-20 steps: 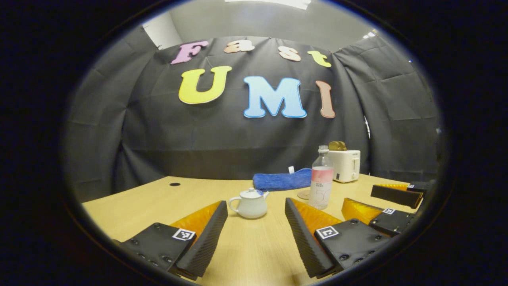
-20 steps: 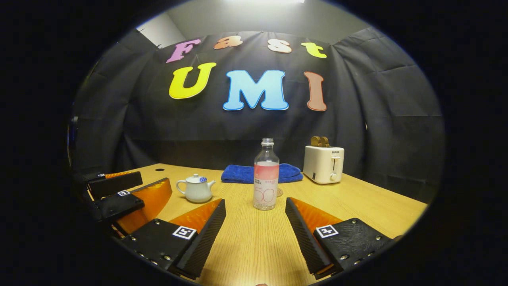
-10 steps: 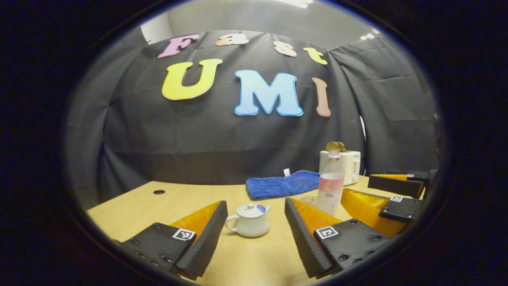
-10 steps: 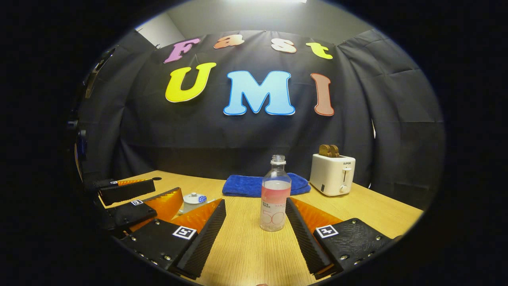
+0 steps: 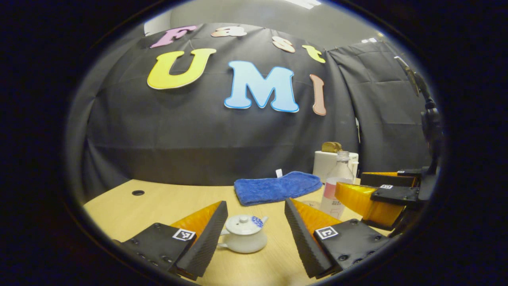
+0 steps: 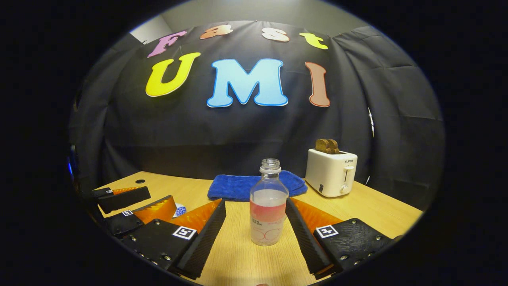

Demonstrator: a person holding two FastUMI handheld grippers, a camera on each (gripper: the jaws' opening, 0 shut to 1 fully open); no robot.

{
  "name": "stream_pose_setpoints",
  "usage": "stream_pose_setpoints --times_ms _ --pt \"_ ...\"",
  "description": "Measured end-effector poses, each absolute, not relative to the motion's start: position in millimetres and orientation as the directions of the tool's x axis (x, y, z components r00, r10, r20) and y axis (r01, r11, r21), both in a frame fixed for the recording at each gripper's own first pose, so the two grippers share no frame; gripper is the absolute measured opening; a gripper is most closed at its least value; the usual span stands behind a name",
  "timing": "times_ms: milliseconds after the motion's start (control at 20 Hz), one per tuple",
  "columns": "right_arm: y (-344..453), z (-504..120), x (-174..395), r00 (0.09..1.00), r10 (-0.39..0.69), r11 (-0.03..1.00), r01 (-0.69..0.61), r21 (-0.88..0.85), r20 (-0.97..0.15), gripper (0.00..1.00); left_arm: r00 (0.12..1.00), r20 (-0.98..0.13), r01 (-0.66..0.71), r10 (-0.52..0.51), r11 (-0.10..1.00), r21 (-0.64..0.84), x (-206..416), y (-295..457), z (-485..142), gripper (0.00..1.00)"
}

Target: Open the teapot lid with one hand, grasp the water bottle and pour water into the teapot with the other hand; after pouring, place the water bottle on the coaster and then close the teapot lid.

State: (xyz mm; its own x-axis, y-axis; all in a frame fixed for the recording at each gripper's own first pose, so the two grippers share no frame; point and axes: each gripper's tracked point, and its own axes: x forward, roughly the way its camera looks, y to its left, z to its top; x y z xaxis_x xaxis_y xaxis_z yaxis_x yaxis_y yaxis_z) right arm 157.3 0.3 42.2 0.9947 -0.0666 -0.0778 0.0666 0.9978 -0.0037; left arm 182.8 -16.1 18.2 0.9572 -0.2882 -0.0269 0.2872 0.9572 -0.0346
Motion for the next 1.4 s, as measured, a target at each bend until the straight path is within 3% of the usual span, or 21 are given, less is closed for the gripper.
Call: stream_pose_setpoints --times_ms 550,1000,1200,1400 --pt "-8.6 -7.9 197.3 0.982 -0.087 0.996 0.088 -0.006 -0.170 0.94 0.953 -0.071 0.291 -0.294 0.956 -0.045 215.2 -15.2 -6.4 0.96" --pt "-15.7 -2.6 196.8 0.981 -0.101 0.995 0.104 0.012 -0.165 0.94 0.952 -0.105 0.286 -0.289 0.957 -0.040 225.5 -17.0 -16.4 0.94" --pt "-7.5 -0.9 195.3 0.984 -0.083 0.996 0.087 0.013 -0.160 0.94 0.956 -0.108 0.272 -0.274 0.962 -0.029 227.8 -12.8 -18.5 0.72" --pt "-9.1 -5.2 196.7 0.982 -0.081 0.996 0.087 0.028 -0.173 0.94 0.953 -0.139 0.272 -0.270 0.962 -0.004 227.4 -14.8 -24.7 0.43"
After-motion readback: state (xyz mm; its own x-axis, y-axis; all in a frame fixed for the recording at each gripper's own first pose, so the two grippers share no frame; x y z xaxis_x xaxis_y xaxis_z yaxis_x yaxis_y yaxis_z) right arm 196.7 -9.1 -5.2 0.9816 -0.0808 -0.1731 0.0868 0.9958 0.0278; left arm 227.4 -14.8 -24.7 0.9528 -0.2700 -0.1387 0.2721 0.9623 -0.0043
